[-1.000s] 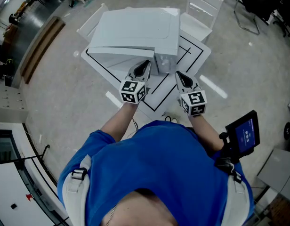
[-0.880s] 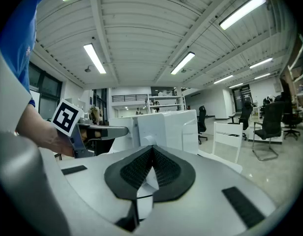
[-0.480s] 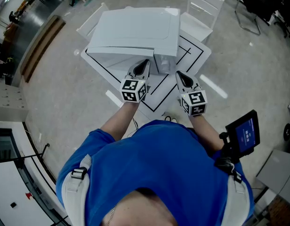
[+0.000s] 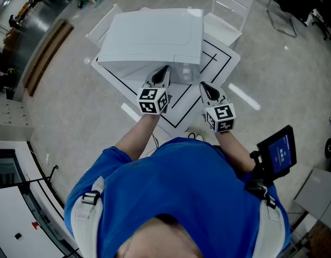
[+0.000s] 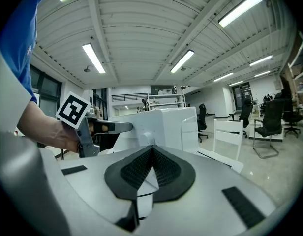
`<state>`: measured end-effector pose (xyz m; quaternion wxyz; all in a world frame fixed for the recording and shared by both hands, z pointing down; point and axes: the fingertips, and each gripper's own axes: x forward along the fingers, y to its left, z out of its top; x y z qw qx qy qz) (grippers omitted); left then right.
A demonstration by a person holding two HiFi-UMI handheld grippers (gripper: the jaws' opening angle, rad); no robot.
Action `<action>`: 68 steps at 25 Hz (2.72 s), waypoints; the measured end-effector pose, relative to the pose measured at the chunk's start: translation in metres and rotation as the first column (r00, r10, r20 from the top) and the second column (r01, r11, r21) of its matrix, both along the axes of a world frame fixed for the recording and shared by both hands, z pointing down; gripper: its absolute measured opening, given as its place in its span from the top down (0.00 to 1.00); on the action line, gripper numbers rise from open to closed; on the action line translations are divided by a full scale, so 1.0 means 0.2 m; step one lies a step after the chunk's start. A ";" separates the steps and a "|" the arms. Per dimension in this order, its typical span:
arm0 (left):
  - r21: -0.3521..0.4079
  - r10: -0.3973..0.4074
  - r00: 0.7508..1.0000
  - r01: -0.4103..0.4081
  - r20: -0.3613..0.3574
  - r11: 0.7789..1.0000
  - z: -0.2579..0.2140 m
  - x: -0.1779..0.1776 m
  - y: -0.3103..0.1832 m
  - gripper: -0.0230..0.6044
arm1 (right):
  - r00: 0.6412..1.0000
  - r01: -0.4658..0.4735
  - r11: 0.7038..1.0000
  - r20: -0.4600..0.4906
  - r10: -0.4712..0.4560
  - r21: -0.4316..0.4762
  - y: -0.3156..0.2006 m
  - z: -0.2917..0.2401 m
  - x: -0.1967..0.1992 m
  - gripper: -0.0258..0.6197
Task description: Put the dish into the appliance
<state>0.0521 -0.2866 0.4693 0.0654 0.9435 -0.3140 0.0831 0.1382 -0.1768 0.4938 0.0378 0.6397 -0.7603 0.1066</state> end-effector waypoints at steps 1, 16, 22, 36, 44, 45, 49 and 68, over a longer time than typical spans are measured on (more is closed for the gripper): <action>0.001 0.001 1.000 -0.001 0.000 1.000 0.00 0.00 0.00 0.95 | 1.000 -0.003 1.000 0.002 0.003 -0.002 0.00 0.01 0.00 0.96; -0.042 0.021 1.000 -0.021 -0.016 0.999 0.02 -0.05 0.02 0.95 | 1.000 -0.002 1.000 0.012 0.002 0.001 0.02 -0.01 -0.05 0.96; -0.054 0.043 0.996 -0.048 -0.083 0.997 0.00 -0.16 0.11 0.95 | 1.000 -0.001 1.000 0.017 0.001 0.001 0.05 -0.02 -0.12 0.96; -0.072 0.071 0.993 -0.079 -0.098 0.994 0.04 -0.50 0.35 0.95 | 0.999 -0.022 1.000 0.046 0.022 -0.005 0.21 -0.02 -0.38 0.96; -0.073 0.074 0.995 -0.079 -0.063 0.994 0.09 -0.57 0.38 0.95 | 0.998 -0.019 0.999 0.062 0.021 -0.029 0.23 0.02 -0.40 0.96; -0.075 0.073 0.995 -0.078 -0.060 0.994 0.10 -0.57 0.38 0.95 | 0.998 -0.019 0.999 0.064 0.021 -0.032 0.23 0.03 -0.40 0.96; -0.081 0.072 0.996 -0.076 -0.058 0.994 0.12 -0.58 0.39 0.95 | 0.998 -0.019 0.999 0.067 0.022 -0.038 0.23 0.03 -0.40 0.96; -0.082 0.064 0.995 -0.070 -0.070 0.994 0.11 -0.59 0.40 0.95 | 0.998 -0.013 0.999 0.055 0.016 -0.048 0.22 0.03 -0.42 0.96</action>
